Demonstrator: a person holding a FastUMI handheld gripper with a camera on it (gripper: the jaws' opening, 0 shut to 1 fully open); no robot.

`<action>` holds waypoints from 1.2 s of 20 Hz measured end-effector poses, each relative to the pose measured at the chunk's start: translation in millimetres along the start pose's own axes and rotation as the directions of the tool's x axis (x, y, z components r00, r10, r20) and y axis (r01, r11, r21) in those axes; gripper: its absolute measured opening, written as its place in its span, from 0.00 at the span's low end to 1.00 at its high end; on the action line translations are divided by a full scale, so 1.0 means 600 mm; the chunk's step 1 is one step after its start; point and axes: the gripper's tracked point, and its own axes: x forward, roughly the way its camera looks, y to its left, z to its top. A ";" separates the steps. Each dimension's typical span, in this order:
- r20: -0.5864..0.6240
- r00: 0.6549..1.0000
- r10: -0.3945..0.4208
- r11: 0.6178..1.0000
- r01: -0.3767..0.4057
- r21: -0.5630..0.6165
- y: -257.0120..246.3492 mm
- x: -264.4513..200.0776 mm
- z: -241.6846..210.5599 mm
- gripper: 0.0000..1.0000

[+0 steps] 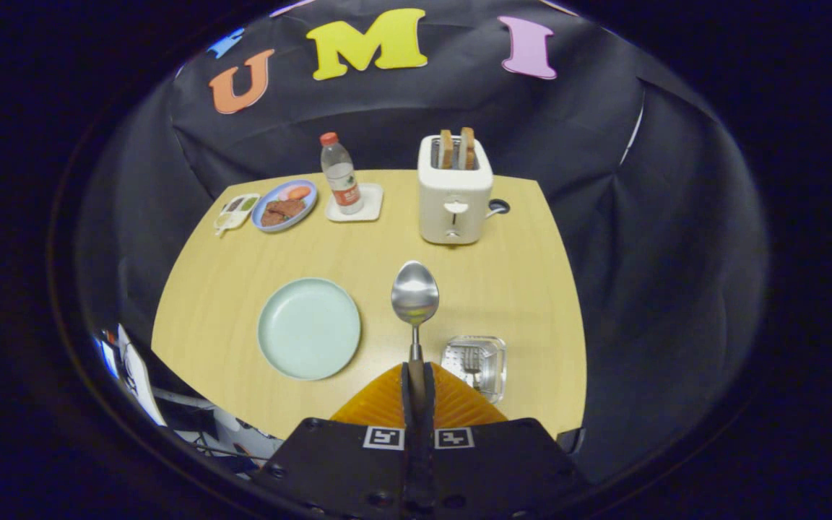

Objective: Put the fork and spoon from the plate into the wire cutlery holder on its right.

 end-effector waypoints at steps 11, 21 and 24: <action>-0.258 0.966 0.017 0.999 -0.005 0.048 -0.066 0.022 -0.064 0.00; -0.444 0.895 0.044 0.985 0.035 0.170 -0.064 0.052 -0.105 0.01; -0.468 0.882 0.056 0.981 0.039 0.192 -0.061 0.061 -0.110 0.01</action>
